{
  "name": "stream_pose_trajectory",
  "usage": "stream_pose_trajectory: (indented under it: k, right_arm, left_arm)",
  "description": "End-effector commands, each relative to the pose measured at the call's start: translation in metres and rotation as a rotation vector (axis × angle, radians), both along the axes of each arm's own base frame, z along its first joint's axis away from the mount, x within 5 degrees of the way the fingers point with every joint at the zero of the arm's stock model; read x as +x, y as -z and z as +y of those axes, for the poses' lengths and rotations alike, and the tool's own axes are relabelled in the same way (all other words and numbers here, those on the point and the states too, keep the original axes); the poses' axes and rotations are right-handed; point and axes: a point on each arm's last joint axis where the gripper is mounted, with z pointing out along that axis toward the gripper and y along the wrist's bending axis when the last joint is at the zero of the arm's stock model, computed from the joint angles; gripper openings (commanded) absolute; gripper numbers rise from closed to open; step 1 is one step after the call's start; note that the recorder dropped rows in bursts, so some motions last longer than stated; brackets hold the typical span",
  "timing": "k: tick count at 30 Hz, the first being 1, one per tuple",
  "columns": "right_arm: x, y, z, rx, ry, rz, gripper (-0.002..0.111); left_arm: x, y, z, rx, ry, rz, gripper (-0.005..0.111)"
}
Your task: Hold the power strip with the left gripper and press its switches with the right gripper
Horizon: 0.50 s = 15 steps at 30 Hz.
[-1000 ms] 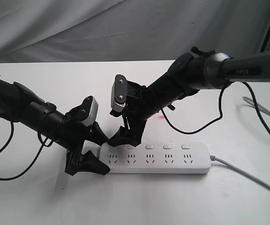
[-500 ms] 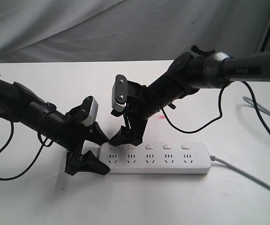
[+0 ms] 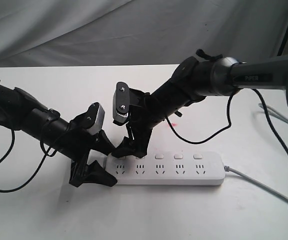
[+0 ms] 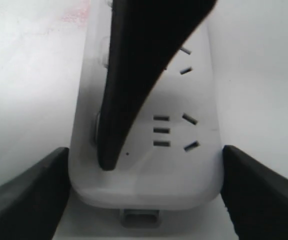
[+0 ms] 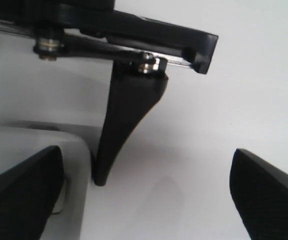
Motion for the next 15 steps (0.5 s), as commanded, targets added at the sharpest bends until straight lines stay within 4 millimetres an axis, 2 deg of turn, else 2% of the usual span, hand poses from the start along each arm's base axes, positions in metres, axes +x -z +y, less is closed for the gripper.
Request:
stream_pose_trajectory:
  k: [1,6,15]
  right_arm:
    - [-0.005,0.027,-0.004,-0.095,-0.058,0.011,0.083]
    - [-0.006,0.010,-0.002,-0.063,-0.062,0.001,0.083]
    - [-0.009,-0.050,-0.002,0.020,0.007,-0.034,0.083]
  left_arm:
    - [0.001,0.002,-0.002,0.011,-0.003,-0.002,0.000]
    - [0.001,0.002,-0.002,0.011,-0.003,-0.002,0.000]
    - [0.001,0.002,-0.002,0.011,-0.003,-0.002,0.000]
